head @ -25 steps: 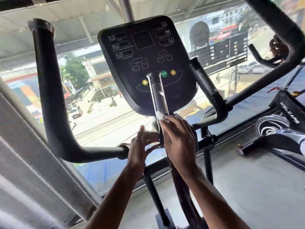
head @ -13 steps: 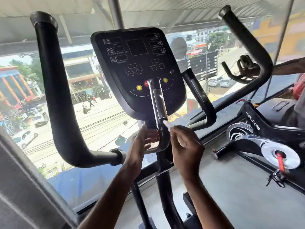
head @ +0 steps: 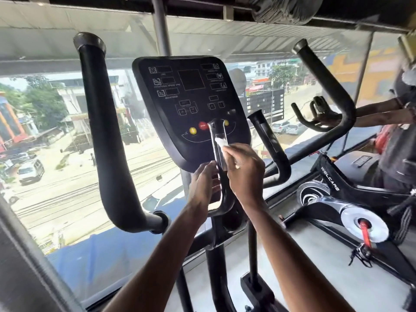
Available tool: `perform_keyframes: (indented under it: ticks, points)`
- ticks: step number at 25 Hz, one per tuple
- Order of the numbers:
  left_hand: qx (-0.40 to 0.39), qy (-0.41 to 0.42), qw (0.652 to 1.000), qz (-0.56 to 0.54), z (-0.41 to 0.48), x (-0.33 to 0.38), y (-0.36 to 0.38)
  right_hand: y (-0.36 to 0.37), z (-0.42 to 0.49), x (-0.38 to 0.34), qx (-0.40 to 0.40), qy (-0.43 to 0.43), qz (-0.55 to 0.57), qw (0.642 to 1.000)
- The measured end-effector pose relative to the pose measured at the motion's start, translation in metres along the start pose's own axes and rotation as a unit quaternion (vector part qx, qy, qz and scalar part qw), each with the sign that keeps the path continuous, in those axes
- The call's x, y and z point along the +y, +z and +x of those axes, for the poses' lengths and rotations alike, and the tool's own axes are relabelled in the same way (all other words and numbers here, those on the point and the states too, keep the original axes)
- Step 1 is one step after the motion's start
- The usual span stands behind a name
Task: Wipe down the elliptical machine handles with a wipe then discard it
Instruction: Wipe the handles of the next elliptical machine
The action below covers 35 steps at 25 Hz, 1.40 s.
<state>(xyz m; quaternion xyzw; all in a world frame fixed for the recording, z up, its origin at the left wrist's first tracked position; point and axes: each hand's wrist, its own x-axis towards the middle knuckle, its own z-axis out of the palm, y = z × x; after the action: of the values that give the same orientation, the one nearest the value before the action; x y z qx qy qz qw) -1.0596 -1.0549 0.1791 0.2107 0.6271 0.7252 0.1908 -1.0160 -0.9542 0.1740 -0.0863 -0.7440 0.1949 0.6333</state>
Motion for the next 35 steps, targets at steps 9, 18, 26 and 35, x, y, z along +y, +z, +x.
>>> perform_keyframes:
  ticks: [9,18,26,35]
  points:
    - [-0.002,0.006,1.000,-0.013,0.008,0.014,0.005,0.019,0.059,-0.004,-0.062,-0.141,-0.071,0.986]
    - [0.012,0.006,0.999,-0.045,0.014,0.017,0.009,0.011,0.058,0.017,-0.026,-0.098,-0.011,0.995]
    - [0.065,0.051,0.996,0.013,0.021,0.007,0.016,0.026,0.113,0.036,-0.137,0.112,0.134,0.975]
    - [0.078,0.047,0.996,0.017,0.016,0.013,0.019,-0.001,0.157,0.015,-0.334,-0.115,0.084,0.932]
